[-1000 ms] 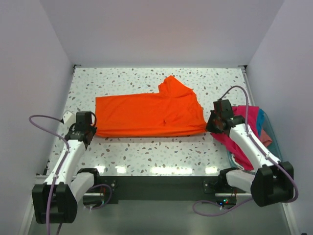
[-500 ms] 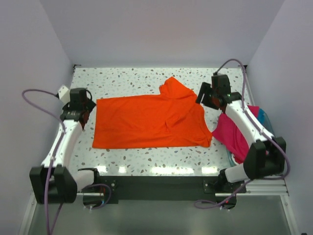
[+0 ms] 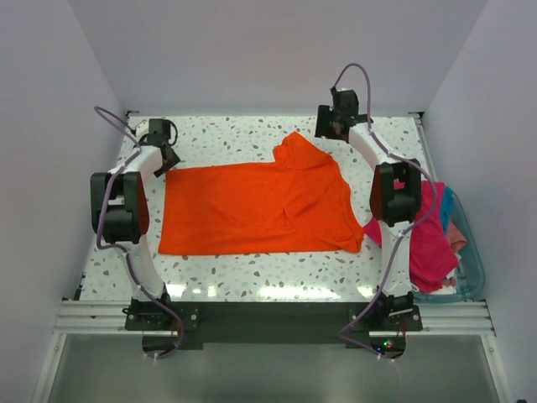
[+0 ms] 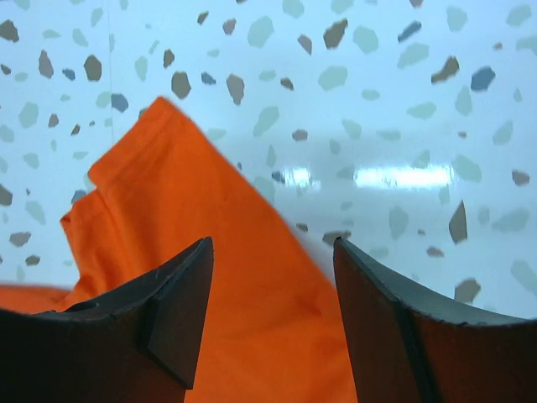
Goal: Fold and stack the t-shirts
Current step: Fold the tshirt
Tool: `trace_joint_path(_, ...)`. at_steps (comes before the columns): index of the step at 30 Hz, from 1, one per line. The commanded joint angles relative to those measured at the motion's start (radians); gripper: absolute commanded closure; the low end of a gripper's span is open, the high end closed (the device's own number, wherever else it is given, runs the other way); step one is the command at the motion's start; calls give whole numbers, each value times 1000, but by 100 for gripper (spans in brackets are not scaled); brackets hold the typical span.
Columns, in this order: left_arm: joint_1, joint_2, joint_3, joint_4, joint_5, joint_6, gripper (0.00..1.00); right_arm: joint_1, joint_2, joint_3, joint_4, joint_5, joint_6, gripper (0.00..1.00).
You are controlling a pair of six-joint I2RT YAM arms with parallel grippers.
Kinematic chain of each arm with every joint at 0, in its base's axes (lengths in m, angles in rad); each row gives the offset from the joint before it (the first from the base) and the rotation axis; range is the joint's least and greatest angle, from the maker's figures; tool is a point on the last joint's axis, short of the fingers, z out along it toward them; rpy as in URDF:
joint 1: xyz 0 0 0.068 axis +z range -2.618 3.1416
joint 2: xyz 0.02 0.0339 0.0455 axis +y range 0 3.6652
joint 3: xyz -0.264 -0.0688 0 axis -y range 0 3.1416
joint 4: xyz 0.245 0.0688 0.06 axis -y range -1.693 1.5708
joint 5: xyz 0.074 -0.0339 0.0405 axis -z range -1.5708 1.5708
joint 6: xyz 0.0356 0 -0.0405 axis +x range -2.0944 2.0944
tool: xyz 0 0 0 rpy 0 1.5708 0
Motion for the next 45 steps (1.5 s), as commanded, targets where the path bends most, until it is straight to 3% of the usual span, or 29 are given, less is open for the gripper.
trace_joint_path(1, 3, 41, 106, 12, 7, 36, 50, -4, 105, 177, -26, 18, -95, 37)
trace_joint_path(7, 3, 88, 97, 19, 13, 30, 53, -4, 214, 276, -44, -27, -107, 37)
trace_joint_path(18, 3, 104, 40, 56, 32, 23, 60, 2, 250, 214, 26, -120, -52, 38)
trace_joint_path(32, 3, 132, 65, 59, 32, 25, 75, 45, 317, 281, -41, -74, -44, 43)
trace_joint_path(36, 5, 141, 68, 61, 38, 23, 83, 56, 320, 287, -55, -68, -44, 52)
trace_joint_path(39, 3, 144, 72, 67, 43, 20, 87, 61, 314, 283, -52, -64, -43, 69)
trace_joint_path(40, 3, 146, 75, 70, 46, 22, 89, 61, 314, 283, -52, -61, -43, 80)
trace_joint_path(45, 5, 147, 98, 102, 64, 28, 99, 61, 305, 303, -26, -28, -46, 99)
